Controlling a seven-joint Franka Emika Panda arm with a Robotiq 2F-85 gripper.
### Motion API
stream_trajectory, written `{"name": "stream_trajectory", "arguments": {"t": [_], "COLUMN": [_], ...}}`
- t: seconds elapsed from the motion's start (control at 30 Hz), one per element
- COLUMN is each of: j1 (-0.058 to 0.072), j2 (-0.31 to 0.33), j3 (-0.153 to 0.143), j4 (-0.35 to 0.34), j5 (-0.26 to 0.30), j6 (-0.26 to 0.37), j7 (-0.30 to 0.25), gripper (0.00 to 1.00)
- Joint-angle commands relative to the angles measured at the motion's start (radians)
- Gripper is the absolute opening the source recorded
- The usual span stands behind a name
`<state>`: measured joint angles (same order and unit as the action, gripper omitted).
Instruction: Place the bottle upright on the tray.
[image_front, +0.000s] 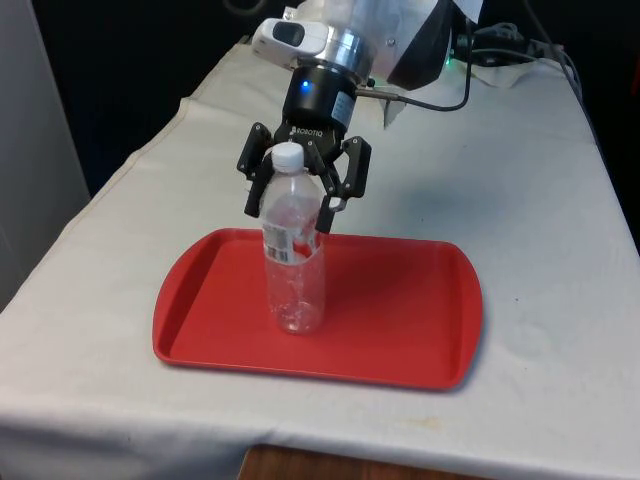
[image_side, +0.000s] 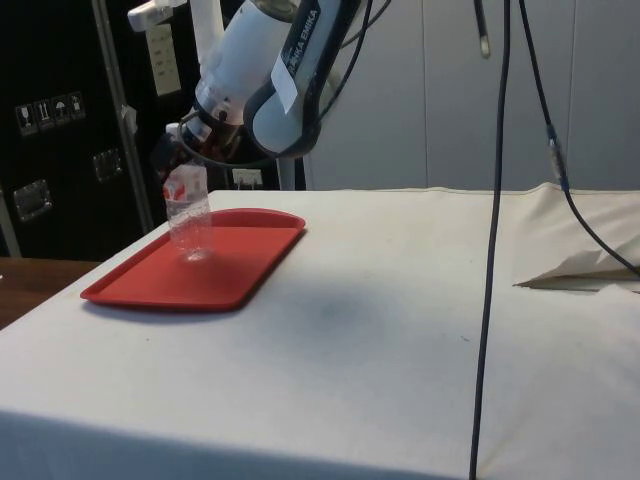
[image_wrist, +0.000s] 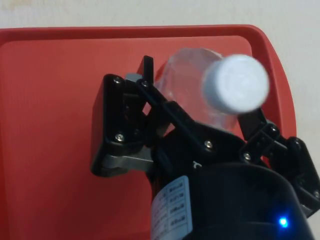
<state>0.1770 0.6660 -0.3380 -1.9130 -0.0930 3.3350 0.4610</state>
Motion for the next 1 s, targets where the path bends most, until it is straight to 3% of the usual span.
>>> {"name": "stream_trajectory", "arguments": {"t": [0.0,0.47,0.63,0.67,0.87,0.93,0.97], "j1": [0.002,0.005,0.014,0.008,0.027,0.029,0.022], "j2": [0.001,0.001,-0.004,0.000,-0.023,-0.027,-0.026], "j3": [0.000,-0.001,-0.005,0.000,-0.010,-0.010,0.000], "j4": [0.001,0.000,-0.006,0.000,-0.028,-0.032,-0.029], "j5": [0.001,0.001,0.002,0.000,0.003,0.003,0.000], "j6": [0.001,0.000,0.000,-0.001,0.001,0.002,0.000], "j7": [0.001,0.000,0.000,-0.001,0.000,0.000,-0.002], "gripper": [1.00,1.00,1.00,1.00,1.00,1.00,1.00]}}
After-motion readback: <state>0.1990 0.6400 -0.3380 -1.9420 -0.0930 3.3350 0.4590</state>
